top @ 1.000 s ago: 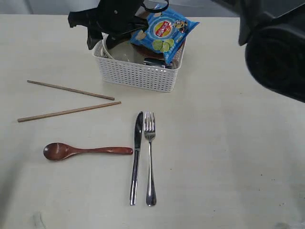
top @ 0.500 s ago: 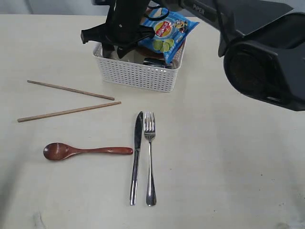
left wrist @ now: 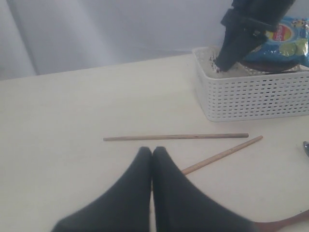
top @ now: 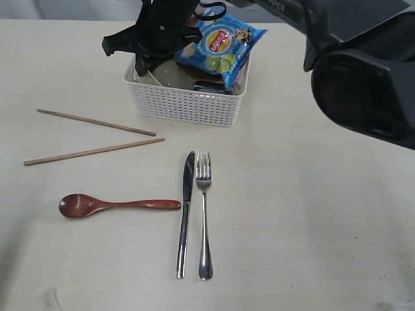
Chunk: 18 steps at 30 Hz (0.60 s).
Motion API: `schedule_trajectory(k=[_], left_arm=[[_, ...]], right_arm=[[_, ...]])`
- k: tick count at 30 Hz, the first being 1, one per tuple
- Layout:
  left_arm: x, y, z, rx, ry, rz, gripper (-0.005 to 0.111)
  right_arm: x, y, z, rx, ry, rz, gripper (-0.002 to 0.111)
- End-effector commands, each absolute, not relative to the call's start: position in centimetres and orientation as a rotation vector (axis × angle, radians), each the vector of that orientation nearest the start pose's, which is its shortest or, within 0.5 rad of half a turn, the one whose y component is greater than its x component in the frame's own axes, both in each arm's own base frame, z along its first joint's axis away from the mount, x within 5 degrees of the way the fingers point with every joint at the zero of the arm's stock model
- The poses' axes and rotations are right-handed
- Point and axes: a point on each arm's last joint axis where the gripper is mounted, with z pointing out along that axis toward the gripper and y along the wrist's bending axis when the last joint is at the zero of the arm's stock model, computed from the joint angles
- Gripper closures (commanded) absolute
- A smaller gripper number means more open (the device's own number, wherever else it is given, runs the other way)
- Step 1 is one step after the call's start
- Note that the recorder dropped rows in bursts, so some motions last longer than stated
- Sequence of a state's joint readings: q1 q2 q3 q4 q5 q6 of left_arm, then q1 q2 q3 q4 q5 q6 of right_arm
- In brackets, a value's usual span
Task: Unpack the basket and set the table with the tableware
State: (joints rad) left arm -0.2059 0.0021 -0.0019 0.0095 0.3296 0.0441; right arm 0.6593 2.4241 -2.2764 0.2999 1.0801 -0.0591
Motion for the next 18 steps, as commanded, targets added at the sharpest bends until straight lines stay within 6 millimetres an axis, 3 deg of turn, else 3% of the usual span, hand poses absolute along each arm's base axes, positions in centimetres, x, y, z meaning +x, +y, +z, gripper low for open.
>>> schedule_trajectory(k=[1,5,13,16,18], left_arm=[[5.3,-1.1,18.4,0.236,1.791,-0.112,0.107],[5.3,-1.1,18.4,0.236,1.791,-0.112,0.107],[5.3,-1.1,18.4,0.236,1.791,-0.112,0.107],[5.3,-1.1,18.4,0.236,1.791,-0.112,0.107],[5.3,-1.1,18.4,0.236,1.791,-0.112,0.107]], right_arm=[[39.4,34.0,24.9,-0.868,2.533,0.632,0.109],[38.4,34.1,27.9,-0.879,2.465,0.727,0.109],[36.4,35.1,31.0,-0.983,2.325,1.045,0.109],[35.6,34.2,32.2,-1.069,2.332,0.978,0.109],[35.1,33.0,33.3,-1.108,2.362,0.836,0.109]])
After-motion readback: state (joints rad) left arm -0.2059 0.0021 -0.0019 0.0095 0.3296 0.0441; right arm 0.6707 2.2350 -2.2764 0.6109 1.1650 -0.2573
